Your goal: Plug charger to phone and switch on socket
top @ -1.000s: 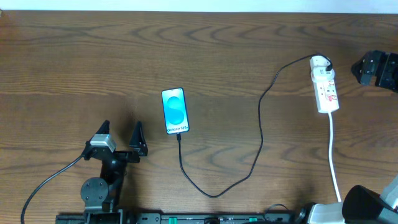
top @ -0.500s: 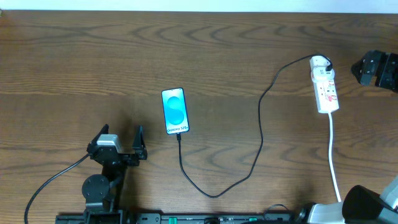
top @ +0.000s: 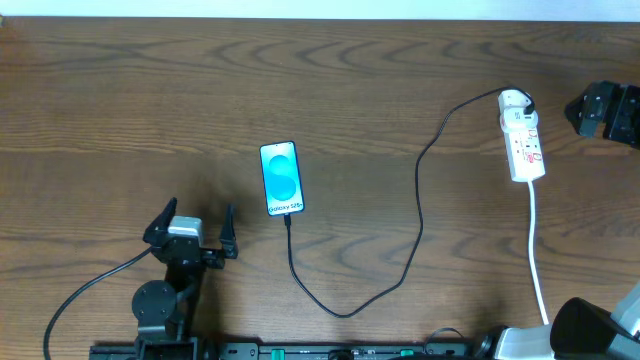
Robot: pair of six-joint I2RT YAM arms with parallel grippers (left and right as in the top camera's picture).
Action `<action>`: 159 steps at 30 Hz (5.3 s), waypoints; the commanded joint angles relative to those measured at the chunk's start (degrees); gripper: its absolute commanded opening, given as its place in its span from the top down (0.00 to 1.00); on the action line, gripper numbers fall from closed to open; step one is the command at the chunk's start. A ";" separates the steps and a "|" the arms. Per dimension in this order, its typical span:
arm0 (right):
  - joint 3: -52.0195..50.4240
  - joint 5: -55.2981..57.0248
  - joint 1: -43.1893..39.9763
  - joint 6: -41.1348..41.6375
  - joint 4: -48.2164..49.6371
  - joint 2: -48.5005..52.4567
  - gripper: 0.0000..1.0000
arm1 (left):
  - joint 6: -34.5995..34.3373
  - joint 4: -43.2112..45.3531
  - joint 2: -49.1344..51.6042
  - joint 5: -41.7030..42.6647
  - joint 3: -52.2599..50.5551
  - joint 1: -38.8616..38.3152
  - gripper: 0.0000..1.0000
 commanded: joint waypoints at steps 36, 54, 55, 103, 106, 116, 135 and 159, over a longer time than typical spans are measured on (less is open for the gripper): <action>0.83 -0.26 -0.04 0.44 -0.09 -0.72 0.01 | 1.49 -2.56 -0.35 4.33 -0.44 0.28 0.06; 0.81 -0.26 -0.04 0.44 -0.09 -0.70 0.01 | 1.49 -2.54 -0.35 4.33 -0.44 0.28 0.06; 0.61 -0.24 -0.04 0.44 -0.07 -0.57 0.01 | 1.49 -2.54 -0.35 4.33 -0.44 0.28 0.06; -21.35 -0.26 13.84 0.44 -4.00 -23.67 0.01 | 1.49 -2.54 -0.35 4.33 -0.44 0.28 0.06; -21.62 -0.26 13.84 0.44 -4.00 -26.49 0.01 | 1.49 -2.56 -0.35 4.33 -0.44 0.28 0.06; -35.47 -0.26 13.84 0.44 -3.98 -38.01 0.01 | 1.49 -2.56 -0.35 4.33 -0.44 0.28 0.06; -53.46 -0.28 13.68 3.17 1.79 -54.88 0.01 | 1.49 -2.56 -0.35 4.33 -0.44 0.28 0.06; -79.89 -1.81 13.68 -6.08 58.27 -65.22 0.01 | 1.49 -2.56 -0.35 4.33 -0.44 0.28 0.06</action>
